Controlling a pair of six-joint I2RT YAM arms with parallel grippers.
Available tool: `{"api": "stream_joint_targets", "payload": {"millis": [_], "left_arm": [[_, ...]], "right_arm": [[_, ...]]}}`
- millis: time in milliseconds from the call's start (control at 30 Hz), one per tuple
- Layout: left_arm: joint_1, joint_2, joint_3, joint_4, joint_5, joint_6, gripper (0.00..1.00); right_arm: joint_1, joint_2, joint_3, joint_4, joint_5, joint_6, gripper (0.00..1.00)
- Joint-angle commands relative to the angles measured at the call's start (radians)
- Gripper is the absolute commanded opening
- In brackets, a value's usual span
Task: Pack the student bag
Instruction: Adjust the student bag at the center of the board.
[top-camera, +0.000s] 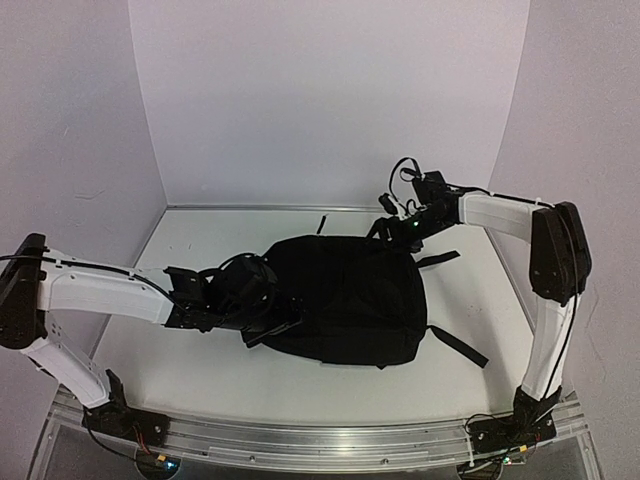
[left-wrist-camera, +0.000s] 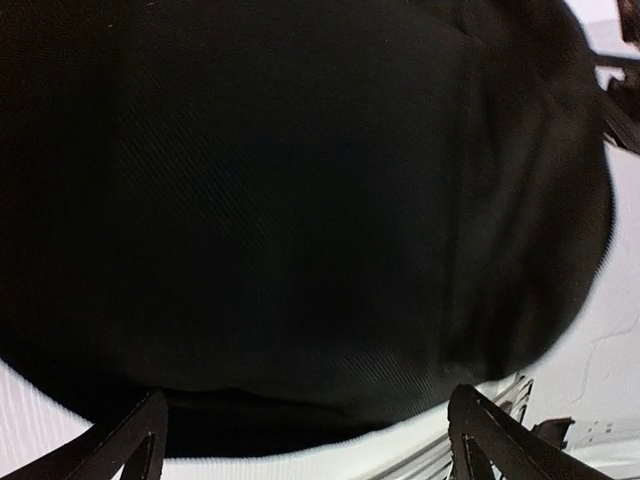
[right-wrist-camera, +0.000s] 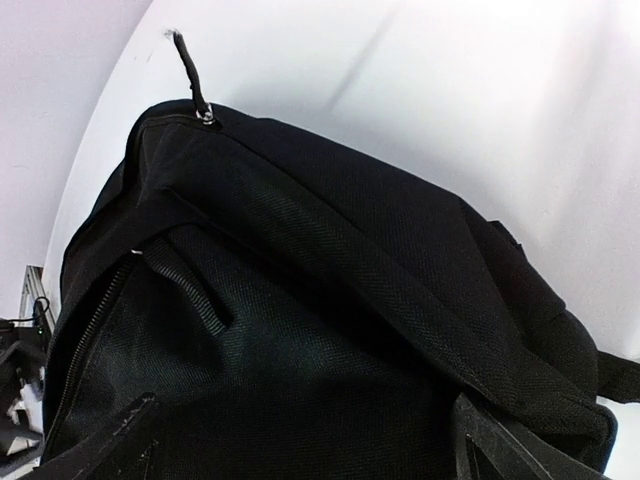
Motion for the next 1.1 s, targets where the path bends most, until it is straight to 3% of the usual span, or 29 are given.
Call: {"api": "stream_joint_targets", "payload": {"millis": [0, 133, 400, 567, 767, 933, 1067], "left_arm": [[0.062, 0.046, -0.044, 0.216, 0.070, -0.044, 0.97], [0.102, 0.109, 0.022, 0.194, 0.097, 0.012, 0.97], [0.351, 0.238, 0.135, 0.245, 0.309, 0.182, 0.97], [0.477, 0.434, 0.370, 0.207, 0.437, 0.313, 0.97], [0.510, 0.642, 0.751, 0.022, 0.499, 0.466, 0.96], [0.514, 0.521, 0.732, 0.008, 0.376, 0.567, 0.98], [0.533, 0.414, 0.764, -0.165, 0.272, 0.659, 0.99]], "right_arm": [[0.003, -0.050, -0.093, -0.056, -0.086, 0.041, 0.97], [0.002, -0.092, -0.185, -0.056, -0.125, 0.065, 0.96], [0.009, -0.206, -0.348, -0.054, -0.226, 0.094, 0.94], [0.100, -0.268, -0.417, -0.054, -0.255, 0.054, 0.93], [0.223, -0.307, -0.403, -0.054, -0.272, 0.025, 0.92], [0.217, -0.368, -0.373, -0.059, -0.269, 0.011, 0.92], [0.148, -0.411, -0.347, -0.064, -0.257, 0.029, 0.92]]}}
